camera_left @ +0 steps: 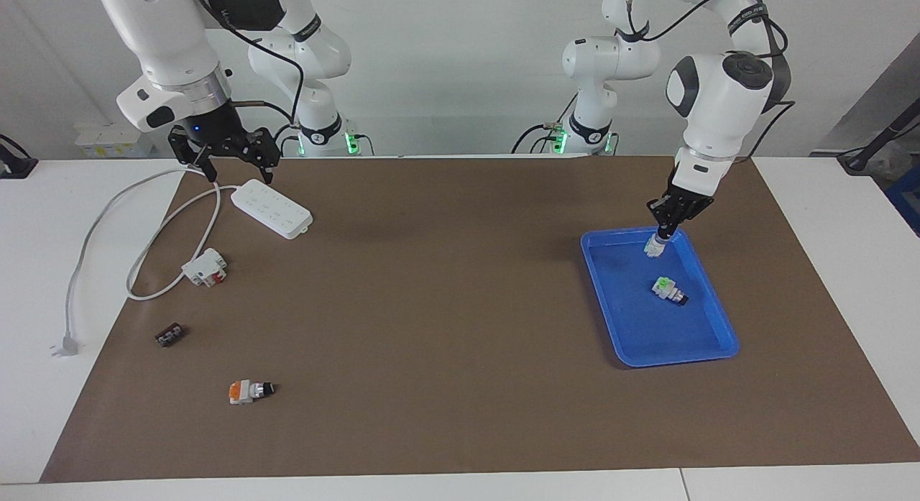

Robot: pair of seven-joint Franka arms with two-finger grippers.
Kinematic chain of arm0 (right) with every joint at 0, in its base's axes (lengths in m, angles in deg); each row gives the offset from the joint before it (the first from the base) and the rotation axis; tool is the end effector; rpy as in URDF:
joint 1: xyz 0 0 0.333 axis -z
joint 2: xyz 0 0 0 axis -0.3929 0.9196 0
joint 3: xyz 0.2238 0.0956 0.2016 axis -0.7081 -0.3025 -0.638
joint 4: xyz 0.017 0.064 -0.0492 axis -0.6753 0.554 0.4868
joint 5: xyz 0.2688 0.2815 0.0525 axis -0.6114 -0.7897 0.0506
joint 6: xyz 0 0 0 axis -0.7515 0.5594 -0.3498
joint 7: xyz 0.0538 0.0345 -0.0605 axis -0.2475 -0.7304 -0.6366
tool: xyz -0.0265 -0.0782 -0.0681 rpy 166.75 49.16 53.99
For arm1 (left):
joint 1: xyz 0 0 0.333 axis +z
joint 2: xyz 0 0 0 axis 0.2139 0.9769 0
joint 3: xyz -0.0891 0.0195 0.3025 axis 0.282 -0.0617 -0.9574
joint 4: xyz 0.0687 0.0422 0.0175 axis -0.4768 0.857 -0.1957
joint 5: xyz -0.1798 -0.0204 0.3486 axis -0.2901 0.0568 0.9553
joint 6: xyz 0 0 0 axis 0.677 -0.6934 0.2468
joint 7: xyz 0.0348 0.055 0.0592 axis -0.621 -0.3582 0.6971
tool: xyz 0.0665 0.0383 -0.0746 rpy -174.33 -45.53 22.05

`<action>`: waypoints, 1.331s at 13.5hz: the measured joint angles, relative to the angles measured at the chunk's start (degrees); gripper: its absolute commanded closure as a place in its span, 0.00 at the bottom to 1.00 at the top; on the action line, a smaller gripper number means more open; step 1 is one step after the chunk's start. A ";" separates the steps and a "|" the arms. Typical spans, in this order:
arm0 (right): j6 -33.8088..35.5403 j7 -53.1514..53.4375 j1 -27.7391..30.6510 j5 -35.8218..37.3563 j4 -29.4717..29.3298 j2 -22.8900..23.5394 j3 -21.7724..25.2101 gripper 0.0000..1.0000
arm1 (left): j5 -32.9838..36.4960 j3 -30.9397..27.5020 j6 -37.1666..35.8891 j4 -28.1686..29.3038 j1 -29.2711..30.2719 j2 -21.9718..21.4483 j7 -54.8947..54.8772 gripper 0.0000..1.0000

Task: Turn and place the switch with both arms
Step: 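Lower the switch into the blue tray with the left gripper and release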

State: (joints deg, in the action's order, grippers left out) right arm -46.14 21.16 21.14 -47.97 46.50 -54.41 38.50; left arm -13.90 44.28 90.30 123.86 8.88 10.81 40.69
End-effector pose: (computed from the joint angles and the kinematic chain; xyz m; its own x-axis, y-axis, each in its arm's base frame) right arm 0.5337 0.0224 0.6105 0.9989 -0.0459 -0.0085 -0.0456 -0.9985 0.0314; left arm 0.5271 -0.0463 0.4576 0.9786 0.1610 0.1283 0.1608 -0.9869 0.0115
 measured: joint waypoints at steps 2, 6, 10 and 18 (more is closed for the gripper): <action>0.00 0.00 0.00 0.00 0.01 0.00 0.00 0.00 | -0.07 -0.01 3.65 -0.06 0.04 3.21 0.58 1.00; 0.00 0.00 0.00 0.00 0.01 0.00 0.00 0.00 | -3.84 -0.08 8.04 -1.05 0.11 6.38 2.63 1.00; 0.00 0.00 0.00 0.00 0.01 0.00 -0.01 0.00 | -4.43 -0.10 8.47 -1.26 0.17 7.11 3.03 1.00; 0.00 0.00 0.00 0.00 0.01 0.00 -0.01 0.00 | -4.48 -0.11 8.60 -1.25 0.20 9.49 3.16 0.42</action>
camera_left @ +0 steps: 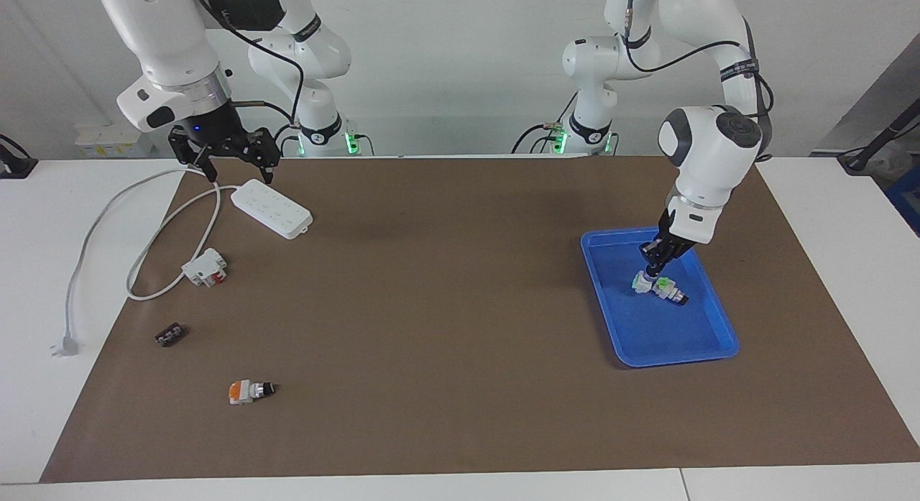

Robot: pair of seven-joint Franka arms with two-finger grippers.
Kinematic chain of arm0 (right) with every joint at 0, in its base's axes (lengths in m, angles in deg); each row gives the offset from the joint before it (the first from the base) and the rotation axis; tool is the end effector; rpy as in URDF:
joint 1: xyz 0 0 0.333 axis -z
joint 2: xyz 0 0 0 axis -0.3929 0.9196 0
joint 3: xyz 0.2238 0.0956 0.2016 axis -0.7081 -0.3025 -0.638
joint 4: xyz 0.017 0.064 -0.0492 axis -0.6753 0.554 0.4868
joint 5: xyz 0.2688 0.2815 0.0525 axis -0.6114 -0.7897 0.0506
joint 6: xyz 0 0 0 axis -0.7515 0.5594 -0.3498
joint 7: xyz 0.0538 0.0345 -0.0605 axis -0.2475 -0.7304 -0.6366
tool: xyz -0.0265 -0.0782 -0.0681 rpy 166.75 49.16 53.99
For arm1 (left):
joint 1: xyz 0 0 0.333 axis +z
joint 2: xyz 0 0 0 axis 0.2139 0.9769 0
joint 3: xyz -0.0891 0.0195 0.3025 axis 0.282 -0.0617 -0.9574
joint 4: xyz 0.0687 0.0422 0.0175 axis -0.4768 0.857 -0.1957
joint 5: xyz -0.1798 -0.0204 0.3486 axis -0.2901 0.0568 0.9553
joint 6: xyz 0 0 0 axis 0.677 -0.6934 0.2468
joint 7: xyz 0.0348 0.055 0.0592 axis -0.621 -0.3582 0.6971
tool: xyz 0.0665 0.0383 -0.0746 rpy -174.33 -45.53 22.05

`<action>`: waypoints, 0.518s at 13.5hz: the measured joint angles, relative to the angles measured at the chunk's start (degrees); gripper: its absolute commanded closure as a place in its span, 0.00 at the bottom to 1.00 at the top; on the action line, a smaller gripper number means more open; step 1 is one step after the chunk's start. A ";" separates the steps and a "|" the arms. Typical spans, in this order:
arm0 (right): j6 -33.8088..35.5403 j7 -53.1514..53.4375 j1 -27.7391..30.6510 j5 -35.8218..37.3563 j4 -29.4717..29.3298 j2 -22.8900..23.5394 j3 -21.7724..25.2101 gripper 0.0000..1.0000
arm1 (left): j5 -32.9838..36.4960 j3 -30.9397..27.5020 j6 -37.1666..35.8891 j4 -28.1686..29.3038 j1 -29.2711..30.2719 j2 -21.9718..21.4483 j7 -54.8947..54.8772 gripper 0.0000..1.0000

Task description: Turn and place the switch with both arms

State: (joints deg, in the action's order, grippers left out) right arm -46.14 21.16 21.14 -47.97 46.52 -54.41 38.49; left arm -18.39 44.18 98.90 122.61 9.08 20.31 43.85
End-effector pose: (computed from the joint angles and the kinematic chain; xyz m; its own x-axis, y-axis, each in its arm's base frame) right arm 0.5337 0.0225 0.6103 0.9989 -0.0457 -0.0088 -0.0454 -0.9985 0.0314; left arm 0.5615 -0.0478 0.3924 0.9565 0.2698 0.1107 0.2612 -0.9614 0.0865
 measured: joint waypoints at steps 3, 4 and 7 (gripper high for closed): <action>0.00 0.00 0.00 0.00 0.00 0.00 0.00 0.00 | 0.00 0.00 -0.14 -0.77 0.00 0.03 -0.01 0.40; 0.00 0.00 0.00 0.00 0.00 0.00 0.00 0.00 | 0.00 0.00 -0.52 -1.45 0.00 0.13 -0.01 0.40; 0.00 0.00 0.00 0.00 0.00 0.00 0.00 0.00 | 0.04 0.02 -5.91 -5.92 0.00 0.85 -0.02 0.40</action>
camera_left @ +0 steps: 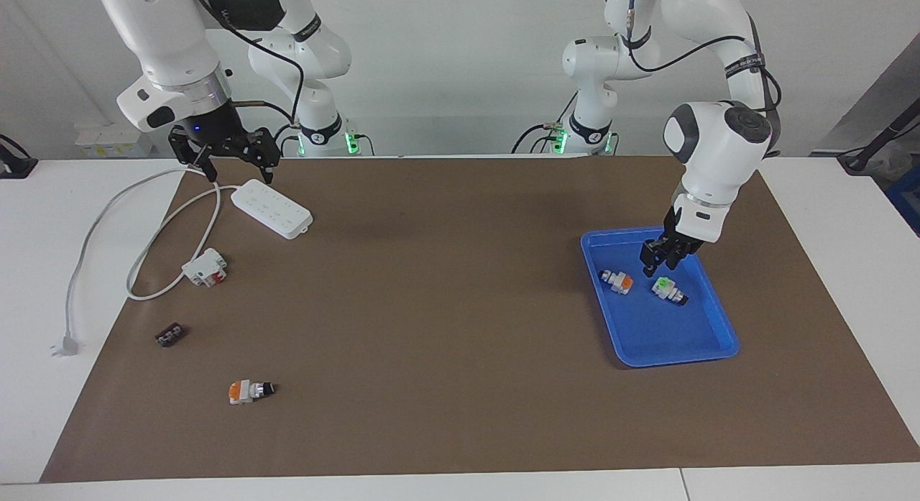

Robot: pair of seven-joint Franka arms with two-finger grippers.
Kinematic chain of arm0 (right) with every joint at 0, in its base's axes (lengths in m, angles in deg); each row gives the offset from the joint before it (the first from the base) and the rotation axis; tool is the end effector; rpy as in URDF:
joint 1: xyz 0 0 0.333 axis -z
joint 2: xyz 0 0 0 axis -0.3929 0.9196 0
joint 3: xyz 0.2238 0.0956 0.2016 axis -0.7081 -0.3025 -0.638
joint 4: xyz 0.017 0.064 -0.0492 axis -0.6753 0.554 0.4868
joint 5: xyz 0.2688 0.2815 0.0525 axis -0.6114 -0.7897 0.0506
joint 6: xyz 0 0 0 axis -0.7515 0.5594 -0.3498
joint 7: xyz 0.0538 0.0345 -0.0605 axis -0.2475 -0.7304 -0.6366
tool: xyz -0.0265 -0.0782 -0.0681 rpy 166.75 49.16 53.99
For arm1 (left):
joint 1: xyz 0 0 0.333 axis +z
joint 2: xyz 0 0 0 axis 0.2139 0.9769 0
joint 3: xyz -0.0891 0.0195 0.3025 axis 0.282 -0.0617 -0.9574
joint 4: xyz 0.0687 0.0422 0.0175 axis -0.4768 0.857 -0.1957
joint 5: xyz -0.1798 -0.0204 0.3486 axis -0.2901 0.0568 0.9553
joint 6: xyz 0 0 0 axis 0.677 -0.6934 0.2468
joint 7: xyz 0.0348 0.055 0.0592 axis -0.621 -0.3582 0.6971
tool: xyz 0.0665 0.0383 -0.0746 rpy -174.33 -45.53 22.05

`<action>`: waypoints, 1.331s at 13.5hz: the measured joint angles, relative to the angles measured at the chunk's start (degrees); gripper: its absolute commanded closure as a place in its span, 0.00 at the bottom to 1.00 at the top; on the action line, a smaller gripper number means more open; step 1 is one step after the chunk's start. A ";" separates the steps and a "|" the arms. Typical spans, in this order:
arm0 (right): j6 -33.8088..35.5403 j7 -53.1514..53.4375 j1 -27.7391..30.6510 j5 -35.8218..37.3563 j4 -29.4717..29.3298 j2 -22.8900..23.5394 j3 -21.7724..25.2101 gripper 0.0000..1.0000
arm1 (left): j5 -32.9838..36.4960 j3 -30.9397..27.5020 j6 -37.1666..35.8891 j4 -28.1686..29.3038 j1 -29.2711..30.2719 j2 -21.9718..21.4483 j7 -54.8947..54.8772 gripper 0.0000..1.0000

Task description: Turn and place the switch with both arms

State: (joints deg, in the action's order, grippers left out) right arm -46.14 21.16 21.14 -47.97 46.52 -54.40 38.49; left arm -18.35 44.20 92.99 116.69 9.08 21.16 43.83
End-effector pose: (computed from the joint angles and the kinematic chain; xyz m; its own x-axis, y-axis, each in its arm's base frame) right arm 0.5337 0.0225 0.6102 0.9989 -0.0457 -0.0090 -0.0454 -0.9985 0.0315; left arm 0.5770 -0.0500 0.4219 0.9596 0.2643 0.0962 0.2567 -0.9628 0.0844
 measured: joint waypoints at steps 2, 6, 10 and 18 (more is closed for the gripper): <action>0.00 0.00 0.00 0.00 0.00 0.00 0.00 0.00 | 0.83 0.21 -6.25 -4.42 -0.05 0.82 -0.08 0.40; 0.00 0.00 0.00 0.00 0.00 0.00 -0.01 0.00 | 2.28 0.92 -19.57 -13.50 -0.96 1.64 -0.13 0.40; 0.00 0.00 0.00 0.00 0.00 0.00 -0.01 0.00 | 2.73 1.44 -33.56 -23.38 -2.23 0.66 -0.94 0.38; 0.00 0.00 0.00 0.00 0.00 0.00 -0.01 0.00 | 4.81 0.41 -40.89 -25.67 -1.79 -8.55 -20.76 0.00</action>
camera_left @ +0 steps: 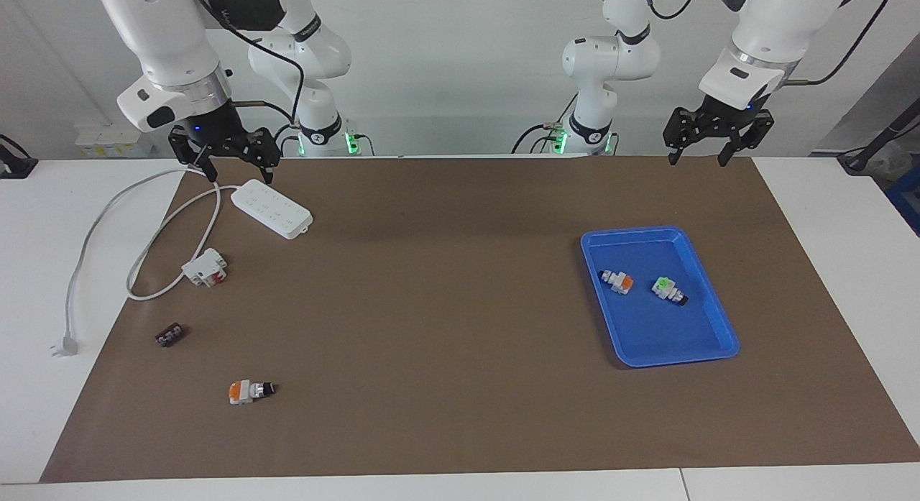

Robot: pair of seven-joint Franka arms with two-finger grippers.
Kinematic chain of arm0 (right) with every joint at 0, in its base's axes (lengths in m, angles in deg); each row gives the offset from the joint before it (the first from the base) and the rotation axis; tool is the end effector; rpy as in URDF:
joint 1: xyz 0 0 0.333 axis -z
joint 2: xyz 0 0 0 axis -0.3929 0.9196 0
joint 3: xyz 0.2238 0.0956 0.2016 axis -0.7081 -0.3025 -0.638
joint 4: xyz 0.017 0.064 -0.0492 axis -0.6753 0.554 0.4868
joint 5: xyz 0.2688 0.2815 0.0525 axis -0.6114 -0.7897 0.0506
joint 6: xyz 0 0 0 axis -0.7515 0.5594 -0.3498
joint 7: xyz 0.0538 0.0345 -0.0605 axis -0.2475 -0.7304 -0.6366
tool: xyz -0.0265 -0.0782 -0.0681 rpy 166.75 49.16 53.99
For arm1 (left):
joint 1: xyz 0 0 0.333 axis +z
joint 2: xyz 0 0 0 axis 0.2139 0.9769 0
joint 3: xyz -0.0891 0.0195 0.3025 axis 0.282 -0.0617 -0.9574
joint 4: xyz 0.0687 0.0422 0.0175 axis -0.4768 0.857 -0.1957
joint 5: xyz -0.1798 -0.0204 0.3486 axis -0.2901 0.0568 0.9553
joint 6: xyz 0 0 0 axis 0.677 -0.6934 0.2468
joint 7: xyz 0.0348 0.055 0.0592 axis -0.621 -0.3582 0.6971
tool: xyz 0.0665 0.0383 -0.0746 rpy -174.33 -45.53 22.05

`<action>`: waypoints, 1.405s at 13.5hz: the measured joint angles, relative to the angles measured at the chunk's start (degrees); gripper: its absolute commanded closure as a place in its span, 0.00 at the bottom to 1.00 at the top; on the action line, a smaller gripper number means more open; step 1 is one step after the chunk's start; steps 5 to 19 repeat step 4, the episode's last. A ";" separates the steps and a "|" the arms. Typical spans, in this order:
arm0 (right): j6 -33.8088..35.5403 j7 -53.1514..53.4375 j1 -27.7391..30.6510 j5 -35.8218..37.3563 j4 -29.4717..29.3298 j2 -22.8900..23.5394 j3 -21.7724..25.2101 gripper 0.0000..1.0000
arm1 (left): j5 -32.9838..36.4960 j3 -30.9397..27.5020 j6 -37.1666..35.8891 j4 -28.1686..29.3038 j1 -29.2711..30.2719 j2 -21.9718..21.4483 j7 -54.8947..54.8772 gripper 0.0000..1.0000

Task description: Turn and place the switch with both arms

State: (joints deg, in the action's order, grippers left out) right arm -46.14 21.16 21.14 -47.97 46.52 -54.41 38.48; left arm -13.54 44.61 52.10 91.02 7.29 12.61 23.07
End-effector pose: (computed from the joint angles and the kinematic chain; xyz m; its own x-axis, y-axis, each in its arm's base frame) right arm 0.5337 0.0226 0.6103 0.9989 -0.0456 -0.0088 -0.0453 -0.9985 0.0315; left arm 0.5219 -0.0616 0.6543 0.9863 -0.1649 0.0010 -0.1648 -0.9859 -0.0304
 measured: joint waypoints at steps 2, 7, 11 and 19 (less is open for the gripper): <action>0.00 0.00 0.00 0.00 0.00 0.00 0.00 0.00 | 0.00 -0.04 1.94 0.14 0.13 -0.01 -1.01 0.00; -0.02 0.00 0.00 0.00 0.00 0.00 0.00 0.00 | 0.00 -0.02 4.49 0.58 0.13 0.17 -1.01 0.00; -0.02 0.00 0.00 0.00 0.00 0.00 0.00 0.00 | 0.00 -0.02 4.49 0.58 0.13 0.17 -1.01 0.00; -0.02 0.00 0.00 0.00 0.00 0.00 0.00 0.00 | 0.00 -0.02 4.49 0.58 0.13 0.17 -1.01 0.00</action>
